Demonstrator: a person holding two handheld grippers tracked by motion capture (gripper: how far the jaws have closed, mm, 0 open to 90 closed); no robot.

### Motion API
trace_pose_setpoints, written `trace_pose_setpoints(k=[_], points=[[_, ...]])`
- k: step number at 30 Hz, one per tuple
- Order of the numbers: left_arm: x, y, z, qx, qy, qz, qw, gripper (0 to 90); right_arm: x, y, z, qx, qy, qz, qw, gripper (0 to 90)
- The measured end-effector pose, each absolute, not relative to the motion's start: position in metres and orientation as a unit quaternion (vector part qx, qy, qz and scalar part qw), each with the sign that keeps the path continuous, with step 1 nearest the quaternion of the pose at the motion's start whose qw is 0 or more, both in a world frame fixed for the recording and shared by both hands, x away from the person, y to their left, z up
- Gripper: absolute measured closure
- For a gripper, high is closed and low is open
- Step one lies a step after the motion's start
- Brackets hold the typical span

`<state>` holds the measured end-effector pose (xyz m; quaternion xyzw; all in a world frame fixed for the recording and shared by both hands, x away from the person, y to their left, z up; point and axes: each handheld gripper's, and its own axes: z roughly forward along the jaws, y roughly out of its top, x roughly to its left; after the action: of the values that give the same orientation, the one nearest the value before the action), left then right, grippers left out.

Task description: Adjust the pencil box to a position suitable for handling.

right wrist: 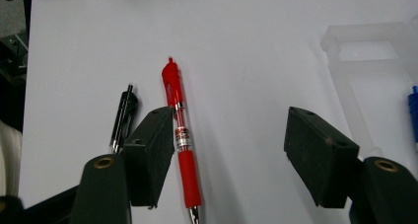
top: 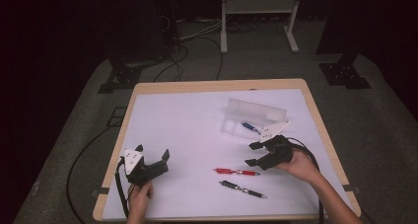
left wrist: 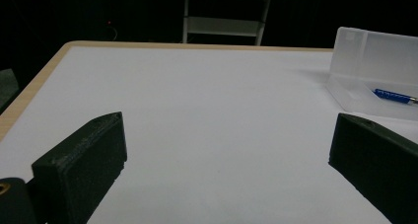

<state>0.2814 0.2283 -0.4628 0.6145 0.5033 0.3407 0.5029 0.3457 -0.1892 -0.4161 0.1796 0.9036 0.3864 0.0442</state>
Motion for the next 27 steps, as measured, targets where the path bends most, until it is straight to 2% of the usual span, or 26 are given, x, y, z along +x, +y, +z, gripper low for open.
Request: trace_pose_setpoints(k=[17,27], points=[[0.281,0.228,-0.463,0.614,0.502,0.342,0.504,0.3,0.33,-0.178,-0.425,0.165,0.907,0.385,0.039,34.1],[0.281,0.228,-0.463,0.615,0.501,0.341,0.505,0.3,0.326,-0.168,-0.433,0.153,0.911,0.382,0.038,36.5]])
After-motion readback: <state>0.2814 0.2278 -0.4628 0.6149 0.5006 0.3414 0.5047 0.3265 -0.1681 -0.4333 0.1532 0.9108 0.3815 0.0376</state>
